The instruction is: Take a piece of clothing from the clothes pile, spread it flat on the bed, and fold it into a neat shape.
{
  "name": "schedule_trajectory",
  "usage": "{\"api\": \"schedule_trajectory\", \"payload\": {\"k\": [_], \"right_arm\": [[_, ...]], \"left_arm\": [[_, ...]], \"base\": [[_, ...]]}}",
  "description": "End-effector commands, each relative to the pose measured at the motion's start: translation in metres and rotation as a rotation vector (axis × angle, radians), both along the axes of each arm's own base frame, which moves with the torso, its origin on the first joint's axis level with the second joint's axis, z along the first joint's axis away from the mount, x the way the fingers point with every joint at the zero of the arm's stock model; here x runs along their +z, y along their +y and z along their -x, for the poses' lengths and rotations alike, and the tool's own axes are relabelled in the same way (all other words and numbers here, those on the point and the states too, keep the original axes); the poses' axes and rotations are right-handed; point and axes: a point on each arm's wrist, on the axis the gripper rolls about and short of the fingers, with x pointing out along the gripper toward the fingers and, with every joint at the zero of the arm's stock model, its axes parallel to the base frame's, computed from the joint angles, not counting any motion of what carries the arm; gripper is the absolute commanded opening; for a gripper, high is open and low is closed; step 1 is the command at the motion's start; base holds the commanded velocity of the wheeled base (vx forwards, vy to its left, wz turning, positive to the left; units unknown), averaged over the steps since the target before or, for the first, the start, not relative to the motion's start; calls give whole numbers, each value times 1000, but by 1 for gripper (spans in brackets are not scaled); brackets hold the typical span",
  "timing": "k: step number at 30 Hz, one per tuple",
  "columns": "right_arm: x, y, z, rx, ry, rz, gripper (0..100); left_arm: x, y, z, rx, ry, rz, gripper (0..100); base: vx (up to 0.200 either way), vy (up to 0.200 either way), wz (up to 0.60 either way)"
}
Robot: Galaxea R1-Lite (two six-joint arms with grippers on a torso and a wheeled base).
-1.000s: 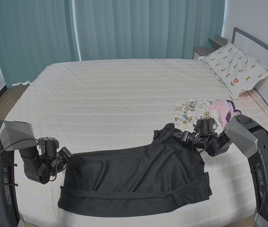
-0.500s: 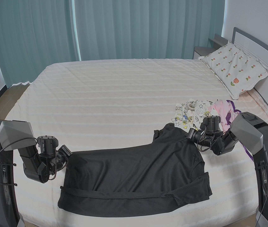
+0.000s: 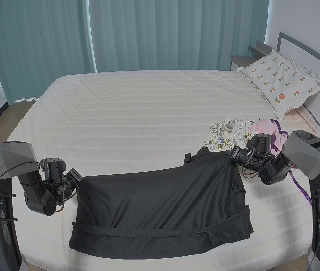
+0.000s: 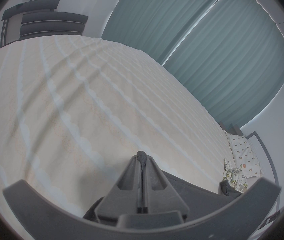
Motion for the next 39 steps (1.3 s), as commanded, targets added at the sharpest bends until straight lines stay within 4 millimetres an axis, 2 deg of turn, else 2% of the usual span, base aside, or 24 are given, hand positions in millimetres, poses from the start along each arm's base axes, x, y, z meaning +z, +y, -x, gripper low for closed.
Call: {"api": "schedule_trajectory", "payload": {"k": [1,4,14,22,24,28,29,39], "right_arm": [[17,-8,5,-1,-18,-18,0],[17,-11,13,27,6,-27,0],[29,-17,15,18,-18,-34,0],[22,-19,25,31,10,-29,0],[21,-20,34,63,34,-31,0],[21,-22,40,76,46,-27,0],[19,-23,48,101,60,-8,0],[9,-30,78,152,94,85,0]], "left_arm": [[7,2,-1,5,-20,-2,0],[7,2,-2,-11,-23,-28,0],[24,2,-3,-26,-67,-58,0],[20,3,-1,-34,-45,-77,0],[18,3,1,-45,-33,-97,0],[15,3,6,-60,-12,-119,0],[12,3,14,-83,19,-157,0],[3,3,38,-115,105,-188,0]], "base": [[0,0,0],[0,0,0],[0,0,0],[0,0,0],[0,0,0],[0,0,0],[0,0,0],[0,0,0]]}}
